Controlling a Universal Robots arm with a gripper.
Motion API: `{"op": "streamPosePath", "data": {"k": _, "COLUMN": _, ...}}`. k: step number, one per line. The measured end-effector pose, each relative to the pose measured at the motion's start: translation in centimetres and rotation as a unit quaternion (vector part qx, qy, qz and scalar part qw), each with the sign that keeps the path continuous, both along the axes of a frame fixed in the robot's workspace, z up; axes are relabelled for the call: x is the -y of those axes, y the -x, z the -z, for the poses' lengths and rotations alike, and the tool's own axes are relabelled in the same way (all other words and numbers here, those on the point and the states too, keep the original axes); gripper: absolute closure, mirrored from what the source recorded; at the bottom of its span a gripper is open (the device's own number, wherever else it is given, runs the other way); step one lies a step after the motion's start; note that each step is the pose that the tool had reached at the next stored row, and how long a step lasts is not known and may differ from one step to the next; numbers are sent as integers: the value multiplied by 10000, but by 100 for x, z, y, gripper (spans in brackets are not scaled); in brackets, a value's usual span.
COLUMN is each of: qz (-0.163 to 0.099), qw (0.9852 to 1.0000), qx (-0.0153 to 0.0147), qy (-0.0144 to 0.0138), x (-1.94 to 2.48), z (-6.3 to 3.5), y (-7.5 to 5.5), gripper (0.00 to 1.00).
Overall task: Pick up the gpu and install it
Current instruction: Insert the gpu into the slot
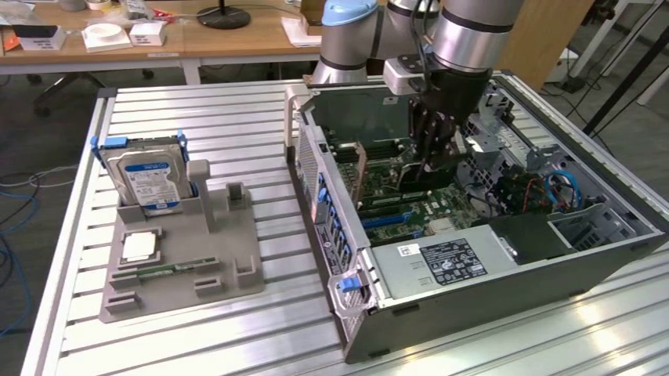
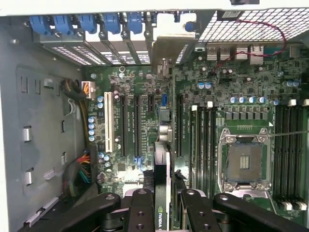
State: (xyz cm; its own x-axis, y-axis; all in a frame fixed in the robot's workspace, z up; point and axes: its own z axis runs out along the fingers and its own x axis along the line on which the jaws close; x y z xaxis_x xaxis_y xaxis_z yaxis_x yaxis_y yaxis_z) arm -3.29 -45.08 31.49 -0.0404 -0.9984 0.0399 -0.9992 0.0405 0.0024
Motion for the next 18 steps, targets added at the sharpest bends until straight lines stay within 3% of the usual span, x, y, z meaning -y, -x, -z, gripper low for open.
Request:
{"op": "streamPosePath", "data": {"k": 3, "qz": 0, "qw": 10000, "qx": -1, "qy": 30, "x": 0, "z": 1, "y": 0, "gripper": 74}}
{"op": "streamPosePath", "data": {"k": 10, "qz": 0, "qw": 10000, "qx": 0, "qy": 31, "x": -1, "z": 4, "y": 0, "gripper": 74}}
{"op": "streamPosePath", "data": {"k": 18, "qz": 0, "qw": 10000, "qx": 0, "qy": 31, "x": 0, "z": 125, "y": 0, "gripper": 74}}
